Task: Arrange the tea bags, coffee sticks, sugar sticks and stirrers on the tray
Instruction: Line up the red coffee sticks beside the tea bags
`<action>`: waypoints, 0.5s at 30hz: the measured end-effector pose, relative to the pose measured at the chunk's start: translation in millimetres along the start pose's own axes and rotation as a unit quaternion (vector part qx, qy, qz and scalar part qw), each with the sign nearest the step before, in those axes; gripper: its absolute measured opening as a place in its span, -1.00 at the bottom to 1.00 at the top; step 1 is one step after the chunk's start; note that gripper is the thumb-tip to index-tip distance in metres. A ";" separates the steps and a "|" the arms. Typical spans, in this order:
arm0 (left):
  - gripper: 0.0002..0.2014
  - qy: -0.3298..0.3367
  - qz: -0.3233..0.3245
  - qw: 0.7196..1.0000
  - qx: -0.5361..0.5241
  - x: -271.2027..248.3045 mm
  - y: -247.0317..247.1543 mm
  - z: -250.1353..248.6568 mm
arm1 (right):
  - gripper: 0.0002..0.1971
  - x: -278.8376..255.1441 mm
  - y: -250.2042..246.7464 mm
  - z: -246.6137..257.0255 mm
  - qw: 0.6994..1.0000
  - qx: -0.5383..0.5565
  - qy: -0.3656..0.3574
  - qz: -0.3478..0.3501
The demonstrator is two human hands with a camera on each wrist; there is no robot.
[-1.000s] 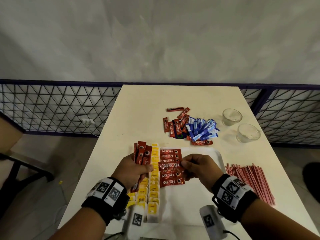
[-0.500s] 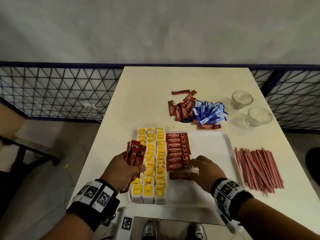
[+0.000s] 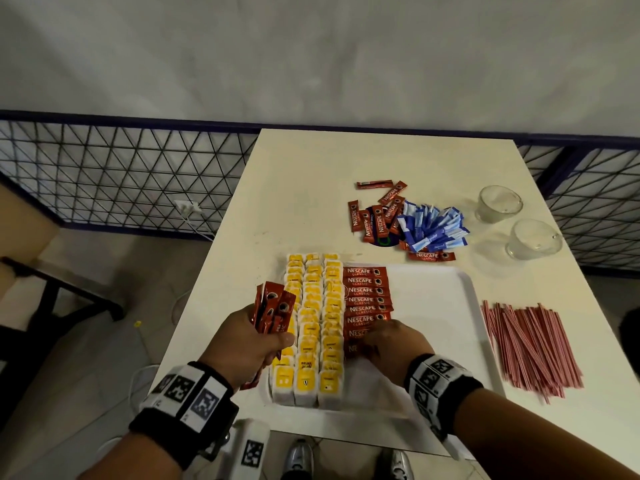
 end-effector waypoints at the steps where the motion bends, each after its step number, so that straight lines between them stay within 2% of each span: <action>1: -0.78 0.000 0.000 1.000 -0.001 0.1 -0.4 -0.3 | -0.72 -0.3 -0.9 1.0 1.000 0.001 0.001 -0.003; 5: -0.80 0.002 0.002 1.000 -0.002 -0.8 0.4 -2.0 | -0.71 -1.8 -4.4 3.1 1.000 0.002 0.007 -0.011; 9: -0.79 -0.001 0.000 1.000 -0.002 -1.8 0.2 -1.4 | -0.48 7.1 -18.7 -0.3 0.998 0.025 0.003 -0.052; 11: -0.79 -0.001 -0.001 1.000 -0.003 -3.0 0.0 -1.2 | -0.43 13.5 -20.4 -2.5 0.999 0.002 0.013 -0.034; 15: -0.79 0.000 -0.005 1.000 -0.004 -4.5 -1.9 -0.8 | -0.44 19.2 -18.5 -5.5 0.999 -0.032 0.032 0.002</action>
Point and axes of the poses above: each hand's wrist, its own x-axis towards the middle knuckle, its own y-axis out of the palm, z = x × y, the point moved 8 cm from there along x, towards the middle knuckle
